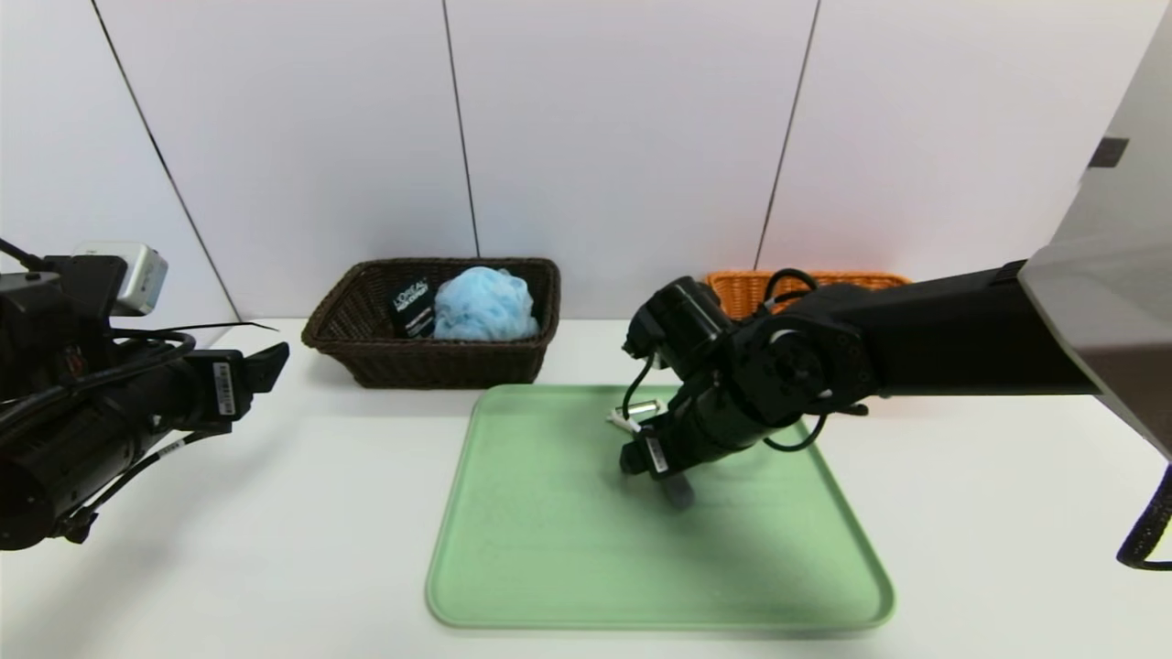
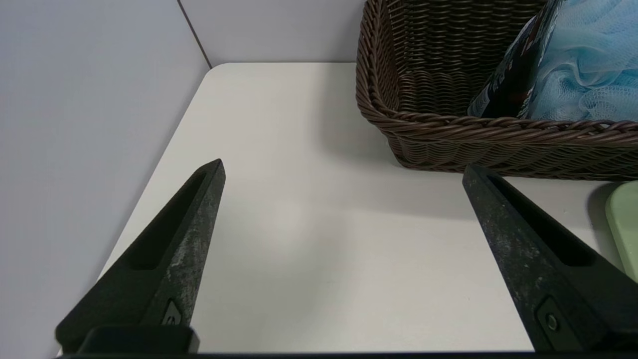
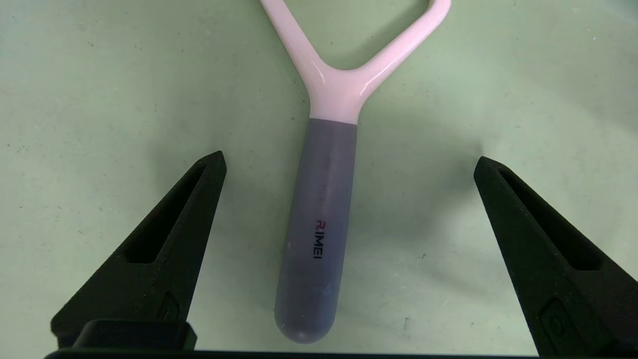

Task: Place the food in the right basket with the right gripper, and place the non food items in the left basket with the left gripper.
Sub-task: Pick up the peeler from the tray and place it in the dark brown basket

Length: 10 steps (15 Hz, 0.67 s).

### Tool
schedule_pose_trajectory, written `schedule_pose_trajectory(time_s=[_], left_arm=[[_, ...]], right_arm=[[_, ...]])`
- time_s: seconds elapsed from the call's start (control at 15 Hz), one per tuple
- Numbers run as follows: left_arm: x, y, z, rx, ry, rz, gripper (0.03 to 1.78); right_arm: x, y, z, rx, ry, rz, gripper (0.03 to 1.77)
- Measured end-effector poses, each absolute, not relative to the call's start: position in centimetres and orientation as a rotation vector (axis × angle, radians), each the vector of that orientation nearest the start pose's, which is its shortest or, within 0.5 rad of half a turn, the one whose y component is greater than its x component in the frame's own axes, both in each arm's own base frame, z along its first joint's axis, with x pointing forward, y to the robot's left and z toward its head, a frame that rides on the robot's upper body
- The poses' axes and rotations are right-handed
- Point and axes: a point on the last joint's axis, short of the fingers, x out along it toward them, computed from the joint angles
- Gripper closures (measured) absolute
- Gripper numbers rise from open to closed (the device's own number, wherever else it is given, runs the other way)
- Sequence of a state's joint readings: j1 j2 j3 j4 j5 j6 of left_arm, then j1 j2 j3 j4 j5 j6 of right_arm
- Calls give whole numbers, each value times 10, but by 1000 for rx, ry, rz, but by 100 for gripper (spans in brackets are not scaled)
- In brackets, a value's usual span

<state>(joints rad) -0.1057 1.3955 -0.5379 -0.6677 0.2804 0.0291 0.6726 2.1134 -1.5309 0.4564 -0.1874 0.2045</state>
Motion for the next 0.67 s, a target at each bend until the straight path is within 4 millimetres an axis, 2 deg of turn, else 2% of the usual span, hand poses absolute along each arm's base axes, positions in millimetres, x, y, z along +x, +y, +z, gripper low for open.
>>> schedule_pose_trajectory(time_s=[0.47, 0.67], left_arm=[[219, -17, 192, 66, 194, 171, 12], [220, -17, 193, 67, 194, 171, 12]], right_arm=[[310, 244, 133, -255, 996, 345, 9], [309, 245, 135, -256, 994, 350, 58]])
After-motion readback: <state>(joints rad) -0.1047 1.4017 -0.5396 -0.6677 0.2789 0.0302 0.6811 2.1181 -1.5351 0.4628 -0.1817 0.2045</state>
